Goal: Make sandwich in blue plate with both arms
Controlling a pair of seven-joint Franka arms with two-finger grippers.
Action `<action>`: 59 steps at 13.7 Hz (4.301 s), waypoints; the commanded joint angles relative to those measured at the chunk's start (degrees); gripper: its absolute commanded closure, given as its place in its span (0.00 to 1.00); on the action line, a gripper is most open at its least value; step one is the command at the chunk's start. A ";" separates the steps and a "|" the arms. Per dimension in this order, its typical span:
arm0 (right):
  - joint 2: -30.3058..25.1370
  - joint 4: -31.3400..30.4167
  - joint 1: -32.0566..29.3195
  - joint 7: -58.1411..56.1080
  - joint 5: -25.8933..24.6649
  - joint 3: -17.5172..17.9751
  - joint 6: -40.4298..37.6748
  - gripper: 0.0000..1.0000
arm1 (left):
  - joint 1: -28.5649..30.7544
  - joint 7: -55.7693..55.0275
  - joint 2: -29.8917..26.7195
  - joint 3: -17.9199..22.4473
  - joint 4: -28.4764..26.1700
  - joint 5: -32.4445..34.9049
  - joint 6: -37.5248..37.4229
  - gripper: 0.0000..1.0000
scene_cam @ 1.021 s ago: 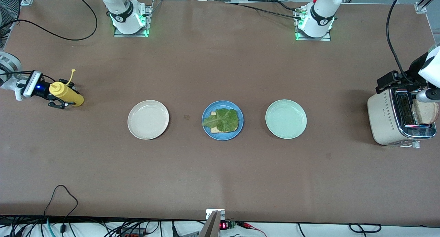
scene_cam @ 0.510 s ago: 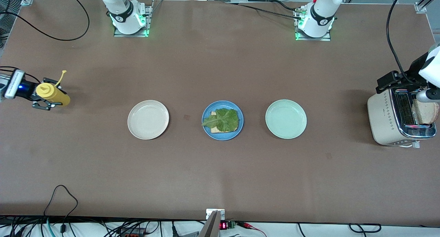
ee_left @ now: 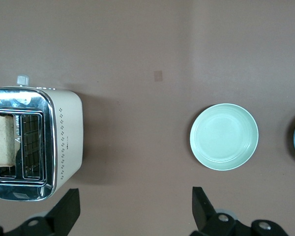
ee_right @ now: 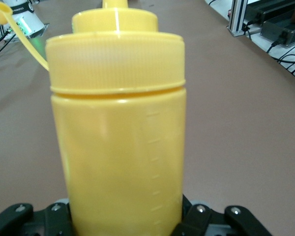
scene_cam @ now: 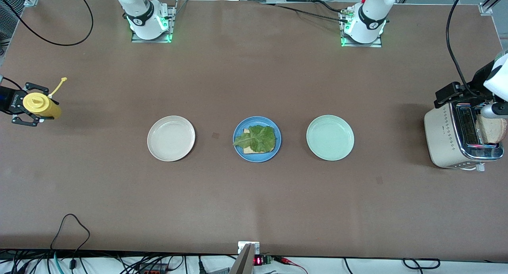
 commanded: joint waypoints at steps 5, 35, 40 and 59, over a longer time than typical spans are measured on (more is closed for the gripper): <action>-9.90 -2.12 13.67 13.82 -2.25 -0.19 5.44 1.00 | 0.33 1.19 0.24 0.03 0.66 -1.31 -0.26 0.00; 6.78 4.91 70.02 90.57 -56.84 1.14 20.58 1.00 | 0.42 0.66 0.68 0.56 0.49 -1.05 -0.61 0.00; 7.22 4.91 70.65 90.48 -57.54 0.24 20.32 1.00 | 0.16 1.01 1.11 0.29 0.57 -0.78 -0.70 0.00; -10.35 3.86 40.28 49.66 -29.97 0.42 11.36 1.00 | 0.34 1.10 1.90 0.47 -0.04 -0.61 0.71 0.00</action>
